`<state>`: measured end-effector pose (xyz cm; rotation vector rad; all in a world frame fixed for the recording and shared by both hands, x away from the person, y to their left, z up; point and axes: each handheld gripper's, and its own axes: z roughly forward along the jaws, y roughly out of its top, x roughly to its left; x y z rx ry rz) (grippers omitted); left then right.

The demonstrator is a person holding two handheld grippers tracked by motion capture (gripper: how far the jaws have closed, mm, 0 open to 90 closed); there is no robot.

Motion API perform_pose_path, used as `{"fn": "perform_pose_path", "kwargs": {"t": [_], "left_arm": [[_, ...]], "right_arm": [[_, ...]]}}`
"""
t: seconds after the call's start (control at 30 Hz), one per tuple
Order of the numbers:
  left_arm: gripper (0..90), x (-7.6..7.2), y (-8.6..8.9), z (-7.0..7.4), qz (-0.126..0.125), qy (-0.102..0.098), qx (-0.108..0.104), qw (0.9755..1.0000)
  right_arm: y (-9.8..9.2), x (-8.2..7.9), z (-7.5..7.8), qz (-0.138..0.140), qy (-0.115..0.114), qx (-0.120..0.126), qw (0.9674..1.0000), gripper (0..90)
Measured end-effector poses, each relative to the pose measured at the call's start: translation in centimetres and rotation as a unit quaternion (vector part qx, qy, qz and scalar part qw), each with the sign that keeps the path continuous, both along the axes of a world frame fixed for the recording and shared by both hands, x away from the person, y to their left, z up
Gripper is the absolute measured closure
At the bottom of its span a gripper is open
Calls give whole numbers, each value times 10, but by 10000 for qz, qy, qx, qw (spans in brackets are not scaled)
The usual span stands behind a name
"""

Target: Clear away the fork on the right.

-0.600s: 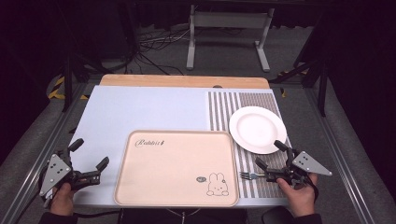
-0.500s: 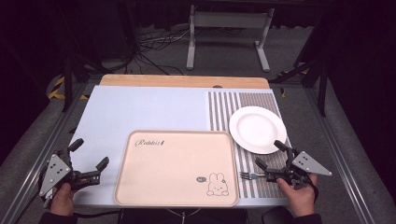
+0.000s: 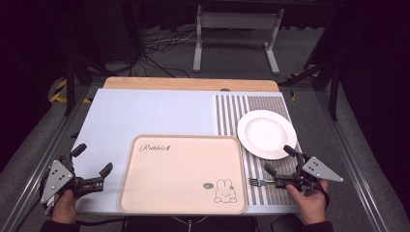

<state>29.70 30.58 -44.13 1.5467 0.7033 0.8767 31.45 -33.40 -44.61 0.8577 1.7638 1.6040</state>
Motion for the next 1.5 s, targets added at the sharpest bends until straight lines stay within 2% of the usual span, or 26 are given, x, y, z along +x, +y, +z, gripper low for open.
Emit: {"fn": "perform_pose_path", "kwargs": {"t": [0.17, 0.27, 0.57, 0.6, 0.63, 0.67, 0.7, 0.8, 0.83, 0.87, 1.0, 1.1, 1.2, 1.33, 1.4, 1.47, 1.5], "left_arm": [[2, 0, 0, 0, -3, 6, 18, 10000], [2, -1, 0, 0, 5, -2, 11, 10000], [2, -1, 0, 0, 16, -9, 15, 10000], [2, -1, 0, 0, 21, -4, 16, 10000], [2, -1, 0, 0, 21, -6, 16, 10000], [2, -1, 0, 1, 27, -12, 14, 10000], [3, -1, 0, 1, 33, -3, 6, 10000], [2, -1, 0, 0, 39, -6, 15, 10000], [2, -1, 0, 1, 38, -2, 10, 10000], [3, -1, 0, 1, 38, -2, 10, 10000], [3, -1, 0, 1, 35, -8, 20, 10000], [3, -1, 0, 1, 36, -1, 23, 10000], [2, -1, 0, 1, 39, -8, 20, 10000], [2, -1, 0, 0, 40, 10, -1, 10000], [2, -1, 0, 0, 44, 7, 10, 10000], [3, -1, 0, 0, 43, 11, 7, 10000], [2, -1, 0, 0, 45, 14, -2, 10000]], "right_arm": [[-1, 1, 1, 3, 23, 20, 10000, 13], [0, 2, 2, 1, 48, 111, 9999, 14], [6, 9, 7, 72, 122, -44, 9999, 24], [7, 10, 10, 167, 206, -63, 9996, 41], [7, 11, 12, 224, 250, -200, 9992, 54], [7, 11, 12, 224, 250, -200, 9992, 54], [9, 13, 16, 276, 332, -528, 9977, 53], [9, 15, 21, 396, 495, -665, 9958, 56], [10, 17, 27, 426, 555, -791, 9944, 54], [10, 17, 27, 426, 555, -791, 9944, 54], [10, 18, 36, 483, 690, -1158, 9897, 59], [9, 21, 43, 599, 836, -1389, 9850, 65], [11, 23, 47, 783, 1049, -1617, 9781, 71], [12, 27, 50, 948, 1210, -1866, 9703, 92], [14, 29, 53, 1058, 1299, -2124, 9627, 102], [16, 31, 55, 1166, 1379, -2270, 9570, 107], [16, 31, 56, 1202, 1447, -2368, 9532, 110]]}}
